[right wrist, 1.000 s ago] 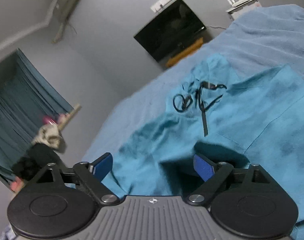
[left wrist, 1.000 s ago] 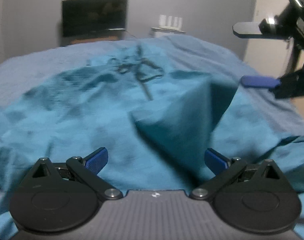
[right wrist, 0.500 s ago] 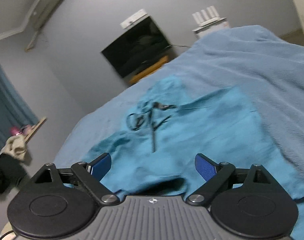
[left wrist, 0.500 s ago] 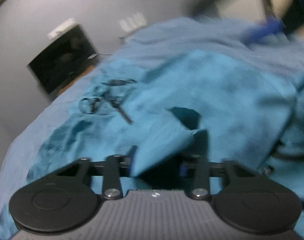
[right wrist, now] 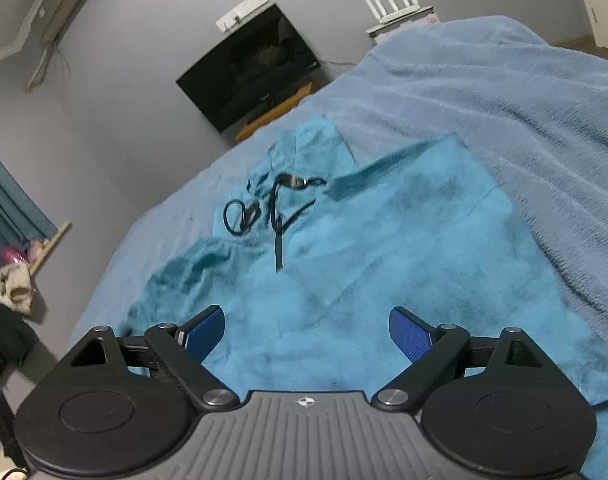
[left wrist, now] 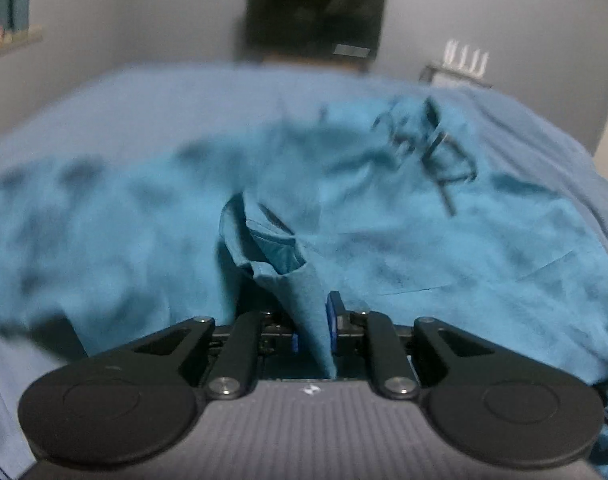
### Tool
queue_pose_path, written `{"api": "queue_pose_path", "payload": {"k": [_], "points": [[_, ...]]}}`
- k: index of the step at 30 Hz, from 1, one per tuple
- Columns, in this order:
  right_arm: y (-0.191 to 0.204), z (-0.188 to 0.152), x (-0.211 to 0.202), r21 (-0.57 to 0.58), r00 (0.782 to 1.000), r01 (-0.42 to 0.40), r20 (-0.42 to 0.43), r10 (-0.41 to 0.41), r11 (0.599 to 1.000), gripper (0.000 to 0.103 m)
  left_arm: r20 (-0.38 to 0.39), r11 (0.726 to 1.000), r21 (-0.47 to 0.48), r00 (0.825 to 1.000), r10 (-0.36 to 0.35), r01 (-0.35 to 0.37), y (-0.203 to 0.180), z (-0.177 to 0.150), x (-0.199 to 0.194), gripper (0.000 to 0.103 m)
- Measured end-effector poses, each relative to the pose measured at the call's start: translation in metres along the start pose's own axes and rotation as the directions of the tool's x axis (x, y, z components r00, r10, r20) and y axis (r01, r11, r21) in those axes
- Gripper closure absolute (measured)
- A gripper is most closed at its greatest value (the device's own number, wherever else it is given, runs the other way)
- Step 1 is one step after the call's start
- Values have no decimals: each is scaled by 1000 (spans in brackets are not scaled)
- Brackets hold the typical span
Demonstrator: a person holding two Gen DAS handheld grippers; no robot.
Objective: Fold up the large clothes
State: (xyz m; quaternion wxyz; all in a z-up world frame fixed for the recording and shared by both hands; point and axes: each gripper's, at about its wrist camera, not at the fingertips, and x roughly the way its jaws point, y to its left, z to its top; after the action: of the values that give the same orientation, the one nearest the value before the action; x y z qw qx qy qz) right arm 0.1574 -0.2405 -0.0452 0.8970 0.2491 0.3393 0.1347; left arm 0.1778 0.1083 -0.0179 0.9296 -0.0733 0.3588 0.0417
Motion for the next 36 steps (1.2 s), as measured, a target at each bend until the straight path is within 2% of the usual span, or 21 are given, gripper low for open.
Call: {"api": "queue_pose_path", "payload": {"k": [1,4,6,7,8,11,13,14,17,21,22,24,25,26,28,29,31,34,36], "points": [[3,-2,3,-9,1000,5,-11,-5,1000,11,-21,1000,-13,1000,-5,5,2,-1,5,85],[11,-8,11,-43,999,24,-44,-26,999,11,-29,1000,-1,999,13,-13,-1,0,17,49],[17,-13,17,-78,997,39,-68,-44,996,12,-7,1000,23,1000,9,-9,-3,-2,20,53],[20,-16,21,-95,996,46,-77,-53,994,12,11,999,42,1000,15,-15,-6,-2,22,79],[23,-18,24,-108,995,53,-84,-62,993,12,53,997,68,998,26,-30,-9,0,21,92],[26,-22,30,-124,993,66,-88,-77,990,13,179,996,76,984,22,-36,-10,10,9,93],[28,-24,32,-133,993,66,-86,-78,989,13,220,994,92,974,45,-67,-9,13,7,93],[28,-24,33,-138,993,68,-82,-80,988,13,213,992,96,975,58,-80,-7,15,10,93],[24,-25,36,-143,992,93,-70,-104,985,13,130,990,82,986,106,-117,3,8,29,93],[8,-23,50,-100,984,155,-70,-162,983,15,67,985,91,987,144,-149,5,1,43,92],[1,-23,55,-74,982,163,-83,-169,984,15,56,982,102,987,151,-156,4,0,45,88],[-13,-25,64,-22,975,184,-126,-185,983,17,40,981,113,987,154,-157,2,-1,49,71],[-19,-27,68,-5,971,191,-143,-189,982,17,33,982,116,988,149,-152,2,-2,49,52],[-22,-28,71,1,970,196,-148,-193,981,17,26,984,119,991,132,-134,2,-3,50,42],[-19,-29,71,-22,968,208,-138,-209,978,17,35,986,126,994,108,-111,-2,-4,44,39],[-16,-30,70,-39,969,212,-122,-215,977,16,43,986,127,993,108,-112,-5,-2,41,33],[-8,-31,65,-81,974,209,-77,-215,975,11,68,990,111,994,81,-89,-7,-1,29,27],[7,-29,52,-142,980,201,19,-200,969,4,93,998,54,995,31,-36,-3,5,10,25],[17,-29,44,-187,977,205,91,-191,961,0,124,999,0,992,35,-35,2,10,-5,14]]}}
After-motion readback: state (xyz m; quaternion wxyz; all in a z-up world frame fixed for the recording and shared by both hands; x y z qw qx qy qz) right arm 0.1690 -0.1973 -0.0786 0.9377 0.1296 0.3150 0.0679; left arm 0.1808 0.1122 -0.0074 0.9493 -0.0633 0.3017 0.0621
